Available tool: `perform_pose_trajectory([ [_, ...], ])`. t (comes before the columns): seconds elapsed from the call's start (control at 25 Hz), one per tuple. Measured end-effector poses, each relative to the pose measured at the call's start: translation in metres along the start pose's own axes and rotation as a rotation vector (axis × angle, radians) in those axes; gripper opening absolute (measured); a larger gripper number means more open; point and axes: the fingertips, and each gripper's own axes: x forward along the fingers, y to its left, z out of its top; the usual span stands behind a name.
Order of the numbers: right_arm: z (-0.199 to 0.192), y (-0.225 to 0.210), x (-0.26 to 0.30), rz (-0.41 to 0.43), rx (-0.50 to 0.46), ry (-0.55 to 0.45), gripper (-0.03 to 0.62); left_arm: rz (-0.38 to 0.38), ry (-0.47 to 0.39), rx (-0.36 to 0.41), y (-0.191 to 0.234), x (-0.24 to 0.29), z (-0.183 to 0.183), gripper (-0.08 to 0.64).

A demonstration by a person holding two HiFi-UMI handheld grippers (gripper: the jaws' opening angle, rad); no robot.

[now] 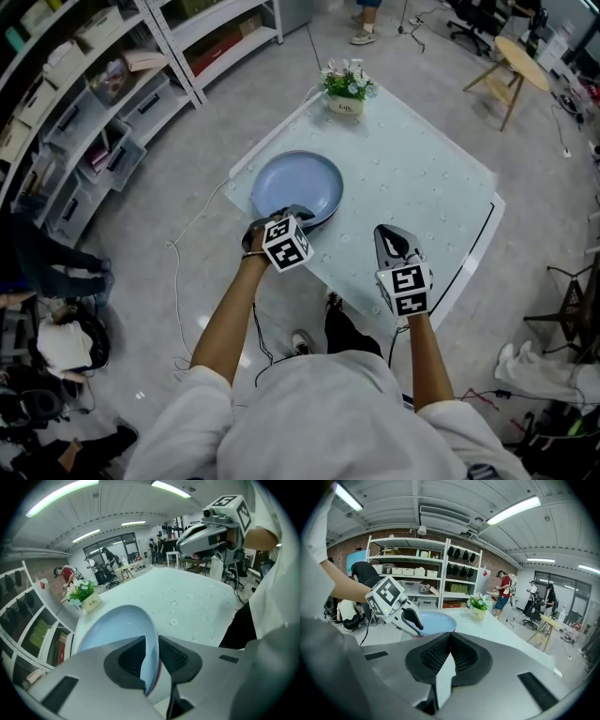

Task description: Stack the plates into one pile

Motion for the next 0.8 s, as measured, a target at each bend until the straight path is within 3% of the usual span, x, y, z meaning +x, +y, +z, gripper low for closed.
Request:
perform_pose_trajectory([
  [0.16,0.002,-0.011,0.012,0.015,0.013,0.002,0.014,-0.073,0.063,-0.026,-0.004,0.015,-0.015,0.141],
  [0.28,0.007,-0.012,0.016,0.027,0.028,0.003,0.014,-0.076,0.055,-0.072,0.000,0.013,-0.019,0.154],
  [0.52,0.019,-0.008,0.010,0.010,0.000,-0.028,0.014,0.010,-0.044,-0.119,0.003,-0.018,-0.021,0.170],
  [0.8,0.058,0.008,-0.024,-0.022,-0.051,-0.112,0.014,0.209,-0.236,-0.324,0.011,-0.105,-0.025,0.087],
])
